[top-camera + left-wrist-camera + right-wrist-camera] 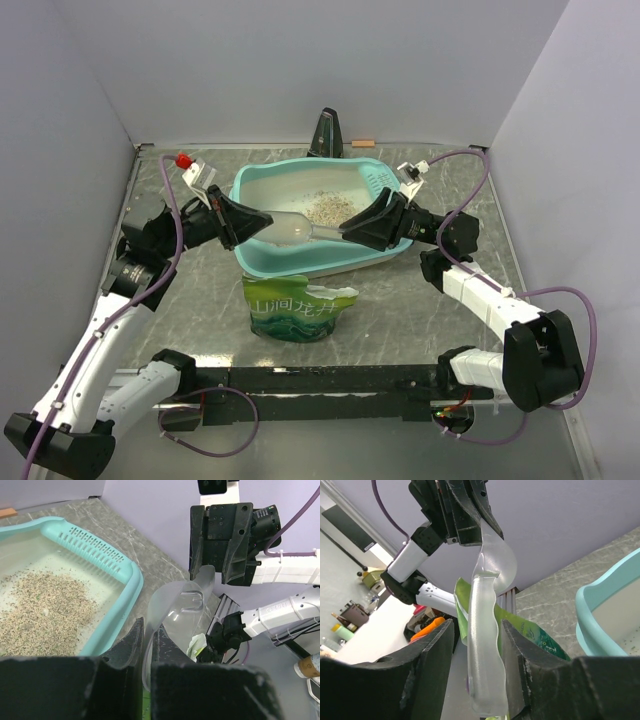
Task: Fill the litter box with clean litter
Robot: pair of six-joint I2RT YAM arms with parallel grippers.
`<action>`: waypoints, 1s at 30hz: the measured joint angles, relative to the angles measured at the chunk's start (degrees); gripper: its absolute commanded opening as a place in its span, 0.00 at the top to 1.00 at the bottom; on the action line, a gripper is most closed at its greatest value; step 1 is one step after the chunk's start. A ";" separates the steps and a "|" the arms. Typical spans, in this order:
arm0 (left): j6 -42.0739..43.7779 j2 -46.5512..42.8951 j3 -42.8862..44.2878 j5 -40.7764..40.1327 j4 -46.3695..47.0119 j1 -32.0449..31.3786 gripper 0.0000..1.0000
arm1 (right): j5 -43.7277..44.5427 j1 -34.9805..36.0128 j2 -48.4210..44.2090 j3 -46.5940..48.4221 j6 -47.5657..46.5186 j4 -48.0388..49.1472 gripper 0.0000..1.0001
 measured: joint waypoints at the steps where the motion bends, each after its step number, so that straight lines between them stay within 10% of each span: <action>1: 0.04 0.00 0.00 0.00 0.04 0.00 0.99 | 0.02 0.04 0.00 0.00 0.02 0.04 0.47; 17: 0.46 0.00 0.00 -0.39 0.85 0.00 0.99 | 0.00 0.81 0.07 -1.64 -0.28 0.11 0.53; 20: 0.42 0.00 0.00 -0.37 1.07 0.00 0.99 | 0.02 0.81 0.07 -1.64 -0.44 0.11 0.62; 24: 0.44 0.02 0.00 -0.15 1.68 0.00 0.99 | -0.55 0.94 0.02 -1.62 -0.24 0.46 1.00; 26: 0.39 0.04 -0.02 0.39 1.68 0.22 0.99 | -0.42 1.16 -0.39 -1.62 -0.85 0.28 1.00; 30: 0.85 0.04 -0.02 0.76 1.62 0.22 0.71 | -0.48 1.18 -1.73 -1.62 -2.58 -2.05 1.00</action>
